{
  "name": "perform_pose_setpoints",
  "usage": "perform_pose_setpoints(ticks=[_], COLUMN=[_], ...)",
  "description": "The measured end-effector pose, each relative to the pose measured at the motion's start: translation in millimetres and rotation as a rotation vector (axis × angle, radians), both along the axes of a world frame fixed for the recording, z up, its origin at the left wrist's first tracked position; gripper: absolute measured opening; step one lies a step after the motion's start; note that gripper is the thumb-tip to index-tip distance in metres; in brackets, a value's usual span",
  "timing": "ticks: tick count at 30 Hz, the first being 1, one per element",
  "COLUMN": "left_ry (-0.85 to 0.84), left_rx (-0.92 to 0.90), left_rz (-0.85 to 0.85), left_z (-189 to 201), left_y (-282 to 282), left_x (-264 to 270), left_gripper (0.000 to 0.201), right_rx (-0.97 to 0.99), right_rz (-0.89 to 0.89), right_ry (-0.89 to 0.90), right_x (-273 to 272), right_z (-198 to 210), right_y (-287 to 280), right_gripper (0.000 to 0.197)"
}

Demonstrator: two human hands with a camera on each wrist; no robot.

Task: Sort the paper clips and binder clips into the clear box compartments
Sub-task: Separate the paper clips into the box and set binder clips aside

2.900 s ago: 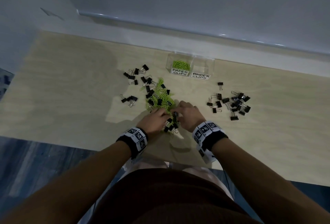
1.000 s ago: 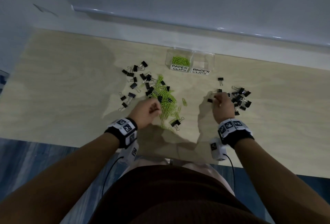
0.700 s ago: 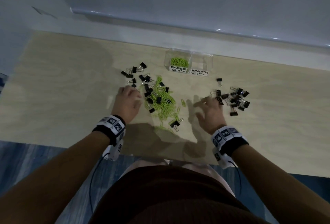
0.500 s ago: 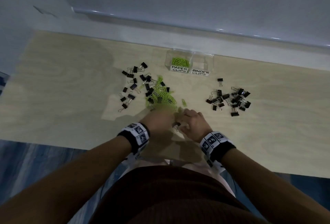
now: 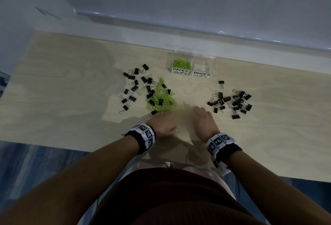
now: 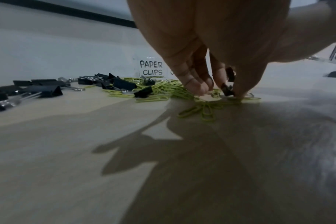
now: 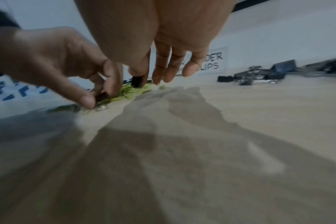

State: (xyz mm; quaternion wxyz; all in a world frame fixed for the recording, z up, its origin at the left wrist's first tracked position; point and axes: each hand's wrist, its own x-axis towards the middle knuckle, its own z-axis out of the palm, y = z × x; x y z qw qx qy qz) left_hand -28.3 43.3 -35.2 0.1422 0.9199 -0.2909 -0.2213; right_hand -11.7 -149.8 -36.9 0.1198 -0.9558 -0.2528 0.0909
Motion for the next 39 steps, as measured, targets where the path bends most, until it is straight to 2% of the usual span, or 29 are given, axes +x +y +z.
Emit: perform_pose_setpoints(ticks=[2, 5, 8, 10, 12, 15, 18, 20, 23, 26, 31, 33, 36, 39], left_ry=[0.02, 0.071, 0.113, 0.083, -0.002, -0.124, -0.236, -0.286, -0.238, -0.167, -0.104, -0.084, -0.085, -0.104], left_rx=[-0.038, -0.148, -0.311, -0.369, -0.377, -0.285, -0.054, 0.001, -0.033, 0.066, 0.134, 0.144, 0.139, 0.047], left_rz=[0.006, 0.064, 0.297, 0.559, 0.781, 0.924, 0.864, 0.761, 0.565, 0.433, 0.378, 0.356, 0.34, 0.367], left_z=[-0.3, 1.2, 8.0, 13.4, 15.2, 7.6, -3.2, -3.6, 0.7, 1.0, 1.5, 3.3, 6.3, 11.7], left_y=[3.3, 9.5, 21.6, 37.7, 60.2, 97.6, 119.2, 117.9, 101.4, 88.2, 85.8, 84.9, 83.7, 86.1], left_x=[-0.2, -0.7, 0.5, 5.2, 12.3, 23.8, 33.3, 40.4, 52.3, 62.2, 69.8, 71.4, 72.6, 72.6], left_gripper=[0.027, 0.015, 0.011, 0.013, 0.014, 0.011, 0.013, 0.02, 0.036, 0.043, 0.03, 0.026, 0.025, 0.025], right_rx=[0.019, -0.043, -0.178, -0.177, -0.119, -0.068, -0.058, -0.075, -0.143, -0.155, 0.023, 0.02, -0.097, -0.127], right_rz=[-0.127, -0.374, -0.529, -0.495, -0.38, -0.161, -0.023, 0.008, 0.034, 0.046, -0.037, -0.026, 0.079, 0.081], right_ry=[-0.009, -0.006, 0.058, 0.052, 0.046, 0.085, 0.161, 0.183, 0.179, 0.178, 0.209, 0.215, 0.204, 0.153], right_x=[7.1, 23.1, 36.9, 41.4, 43.4, 46.0, 49.0, 51.0, 54.7, 56.4, 56.7, 56.9, 55.7, 53.2], right_z=[3.8, 8.6, 12.9, 18.5, 25.3, 30.1, 27.4, 24.0, 19.0, 15.9, 12.9, 10.9, 9.7, 8.5], right_y=[-9.8, -29.4, -35.8, -25.0, -3.3, 39.1, 78.6, 95.3, 105.7, 107.3, 100.6, 95.7, 95.0, 104.0], right_gripper=[0.019, 0.016, 0.027, 0.032, 0.034, 0.036, 0.042, 0.046, 0.048, 0.041, 0.018, 0.024, 0.045, 0.042])
